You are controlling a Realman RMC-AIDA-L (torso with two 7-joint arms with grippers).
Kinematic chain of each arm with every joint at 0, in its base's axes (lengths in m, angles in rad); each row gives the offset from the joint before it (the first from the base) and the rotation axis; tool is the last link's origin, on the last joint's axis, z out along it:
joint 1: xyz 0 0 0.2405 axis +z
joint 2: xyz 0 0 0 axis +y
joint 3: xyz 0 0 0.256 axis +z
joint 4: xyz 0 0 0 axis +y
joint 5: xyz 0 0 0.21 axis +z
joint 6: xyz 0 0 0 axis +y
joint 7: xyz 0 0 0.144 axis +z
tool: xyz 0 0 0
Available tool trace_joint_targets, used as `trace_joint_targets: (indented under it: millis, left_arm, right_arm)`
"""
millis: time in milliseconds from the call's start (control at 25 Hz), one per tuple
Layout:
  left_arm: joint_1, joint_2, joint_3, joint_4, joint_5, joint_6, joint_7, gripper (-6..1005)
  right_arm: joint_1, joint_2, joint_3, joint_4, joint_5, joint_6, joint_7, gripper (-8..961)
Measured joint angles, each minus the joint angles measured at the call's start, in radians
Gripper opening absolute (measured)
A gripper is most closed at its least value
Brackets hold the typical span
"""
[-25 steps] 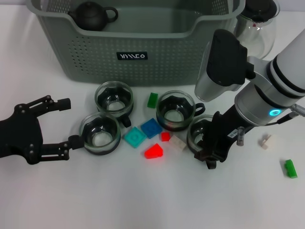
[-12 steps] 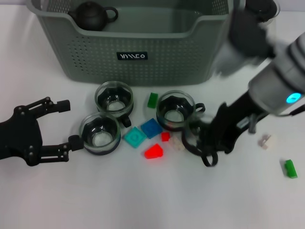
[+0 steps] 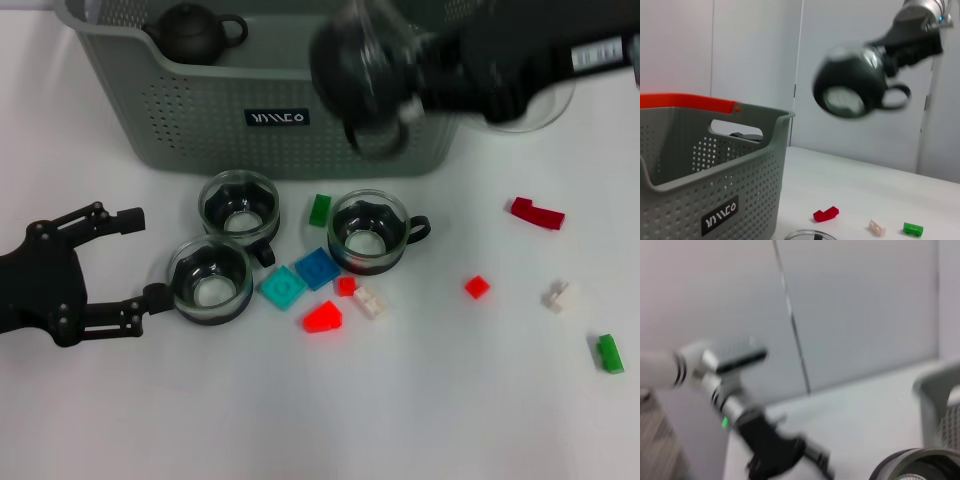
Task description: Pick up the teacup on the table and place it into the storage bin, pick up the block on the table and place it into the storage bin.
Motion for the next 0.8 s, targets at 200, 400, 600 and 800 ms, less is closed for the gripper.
trace_joint_targets:
  millis: [200, 400, 600, 800]
  left_arm:
    - [-0.003, 0.000, -0.002, -0.009, 0.000, -0.001, 0.000, 947]
    - [-0.007, 0.000, -0.003, -0.011, 0.000, -0.002, 0.000, 947]
    - [-0.008, -0.001, -0.003, -0.018, 0.000, -0.002, 0.000, 947]
    - [-0.007, -0.007, -0.003, -0.024, 0.000, -0.002, 0.000, 946]
  right_arm:
    - [0.014, 0.003, -0.053, 0.009, 0.068, 0.196, -0.031, 62]
    - [0.123, -0.002, -0.178, 0.141, 0.002, 0.522, -0.012, 60]
    - [0.356, -0.004, -0.200, 0.452, -0.223, 0.786, 0.103, 58]
    - [0.585, -0.028, -0.194, 0.815, -0.463, 1.016, 0.292, 56]
